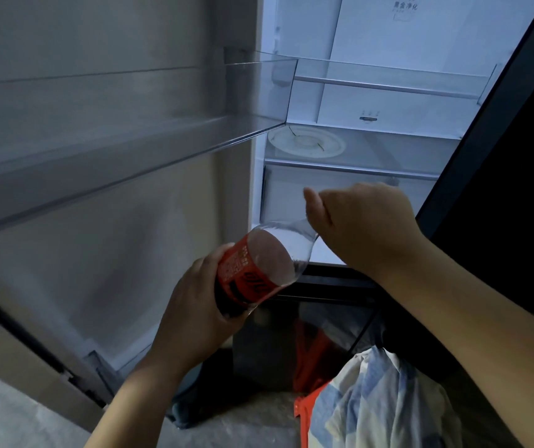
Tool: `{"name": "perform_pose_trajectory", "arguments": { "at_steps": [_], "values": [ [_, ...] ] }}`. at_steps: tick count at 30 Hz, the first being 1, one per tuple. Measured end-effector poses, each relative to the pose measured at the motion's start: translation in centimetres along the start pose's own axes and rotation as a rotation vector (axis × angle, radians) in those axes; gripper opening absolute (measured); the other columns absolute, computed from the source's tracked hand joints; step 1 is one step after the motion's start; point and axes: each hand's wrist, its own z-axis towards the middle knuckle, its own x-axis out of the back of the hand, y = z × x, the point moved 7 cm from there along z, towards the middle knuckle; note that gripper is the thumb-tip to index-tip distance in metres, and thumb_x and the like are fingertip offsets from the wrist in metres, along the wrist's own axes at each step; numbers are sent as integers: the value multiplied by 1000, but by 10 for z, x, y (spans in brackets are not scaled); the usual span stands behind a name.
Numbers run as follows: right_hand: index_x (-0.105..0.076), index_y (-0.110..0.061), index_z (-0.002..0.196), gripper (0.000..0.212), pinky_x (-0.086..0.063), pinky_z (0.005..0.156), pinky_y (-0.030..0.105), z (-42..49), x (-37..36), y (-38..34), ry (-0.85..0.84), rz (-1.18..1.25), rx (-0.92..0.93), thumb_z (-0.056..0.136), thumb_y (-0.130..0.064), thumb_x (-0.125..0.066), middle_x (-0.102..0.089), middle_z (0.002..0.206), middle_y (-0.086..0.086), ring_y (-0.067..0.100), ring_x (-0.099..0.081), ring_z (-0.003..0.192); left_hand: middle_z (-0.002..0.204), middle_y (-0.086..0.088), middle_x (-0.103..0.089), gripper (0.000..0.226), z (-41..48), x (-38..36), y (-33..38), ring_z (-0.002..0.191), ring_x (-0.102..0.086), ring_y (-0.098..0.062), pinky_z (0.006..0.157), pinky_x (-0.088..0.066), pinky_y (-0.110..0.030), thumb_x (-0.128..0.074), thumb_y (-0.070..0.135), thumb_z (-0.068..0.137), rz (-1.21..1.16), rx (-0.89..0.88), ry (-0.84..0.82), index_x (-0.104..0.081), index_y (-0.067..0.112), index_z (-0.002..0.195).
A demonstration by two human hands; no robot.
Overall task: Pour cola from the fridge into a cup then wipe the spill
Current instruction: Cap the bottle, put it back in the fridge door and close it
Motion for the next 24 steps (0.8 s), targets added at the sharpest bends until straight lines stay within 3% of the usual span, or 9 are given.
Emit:
{"name": "perform_pose_trajectory", "arguments": {
  "at_steps": [3,6,9,13,16,18,20,21,24],
  "values": [
    [-51,-16,71,54,-20,41,17,-5,-15,-6,-208,256,-39,88,-62,-29,-40,47,-4,12,-33,38,126,12,-51,96,1,2,-2,105,-52,-2,83,-40,-11,-87,41,57,-42,30,-1,-34,34,136],
    [-52,-16,95,54,-42,52,23,-11,-17,-12,-258,503,-119,77,-66,-44,-59,70,-1,16,-54,59,125,15,-50,95,2,1,-1,105,-54,-2,83,-45,-12,-86,41,57,-91,35,-5,-32,36,135],
    [-52,-14,91,47,-37,52,17,-11,-12,-16,-126,516,-125,81,-60,-50,-58,68,-3,15,-52,56,119,19,-54,89,5,-2,-3,102,-57,1,83,-50,-14,-86,40,59,-128,52,-3,-37,34,132],
    [-52,-10,84,42,-32,47,17,-14,-11,-30,-6,492,-69,87,-52,-49,-46,60,-8,14,-42,48,135,14,-49,103,1,-15,-16,117,-53,-2,90,-51,-22,-88,43,62,-160,81,5,-28,30,144],
    [-52,-7,84,41,-30,45,20,-11,-17,-36,13,498,-24,88,-48,-49,-42,62,-9,14,-39,48,137,27,-29,99,-9,-13,-19,121,-31,15,89,-30,3,-77,54,70,-130,155,72,-17,37,147],
    [-51,-7,83,39,-26,45,17,-7,-23,-37,14,485,-27,88,-46,-51,-39,62,-10,14,-35,48,134,30,-29,84,-22,-14,-23,119,-24,22,94,-21,5,-64,58,76,-111,167,35,-15,44,142],
    [-51,-8,83,37,-21,46,11,-3,-31,-39,-3,460,-30,88,-44,-54,-37,63,-11,14,-32,49,143,17,-37,75,-37,-22,-40,127,-28,13,109,-26,-11,-61,47,85,11,185,-45,-17,37,145],
    [-51,-8,83,37,-20,47,10,-1,-36,-42,-18,447,-17,87,-45,-54,-37,63,-11,13,-31,49,148,4,-38,75,-46,-27,-50,133,-33,-2,111,-28,-22,-60,43,88,115,206,-91,-18,27,149],
    [-50,-10,81,39,-16,46,12,7,-55,-51,-58,425,14,87,-47,-57,-37,63,-9,14,-30,49,134,-13,-54,70,-67,-37,-77,118,-57,-28,95,-47,-39,-46,50,89,392,260,-179,-32,11,144]
  ]
}}
